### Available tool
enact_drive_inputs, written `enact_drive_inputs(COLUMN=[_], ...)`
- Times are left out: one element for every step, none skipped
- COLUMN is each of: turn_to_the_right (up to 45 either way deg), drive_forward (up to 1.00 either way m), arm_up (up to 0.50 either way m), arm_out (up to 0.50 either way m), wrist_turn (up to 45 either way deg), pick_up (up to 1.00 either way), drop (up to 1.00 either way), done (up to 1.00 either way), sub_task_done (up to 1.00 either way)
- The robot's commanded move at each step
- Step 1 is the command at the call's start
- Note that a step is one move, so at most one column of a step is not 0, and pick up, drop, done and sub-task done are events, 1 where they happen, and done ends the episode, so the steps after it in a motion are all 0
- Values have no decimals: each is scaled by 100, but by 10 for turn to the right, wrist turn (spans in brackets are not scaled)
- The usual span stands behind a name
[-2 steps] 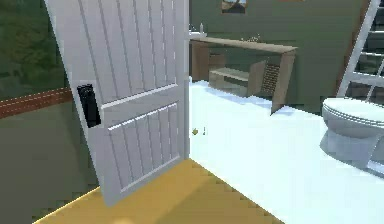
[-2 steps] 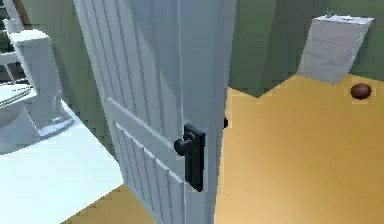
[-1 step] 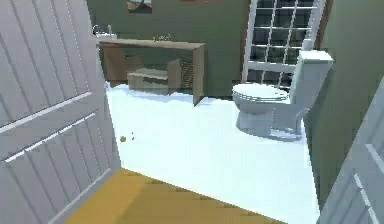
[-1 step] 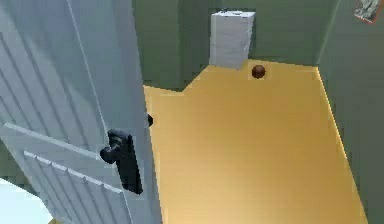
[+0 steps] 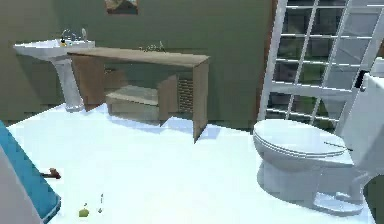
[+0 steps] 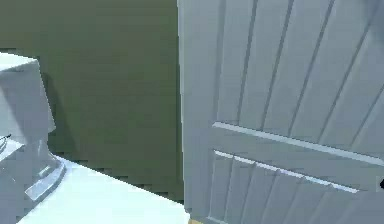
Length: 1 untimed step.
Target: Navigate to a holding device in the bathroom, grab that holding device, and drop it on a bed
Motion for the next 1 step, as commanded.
enact_drive_inputs(turn_to_the_right=[0], drive_forward=[100], arm_up=[0], arm_out=[0], wrist_turn=[0], pick_up=[0], drop=[0], done=[0], sub_task_done=[0])
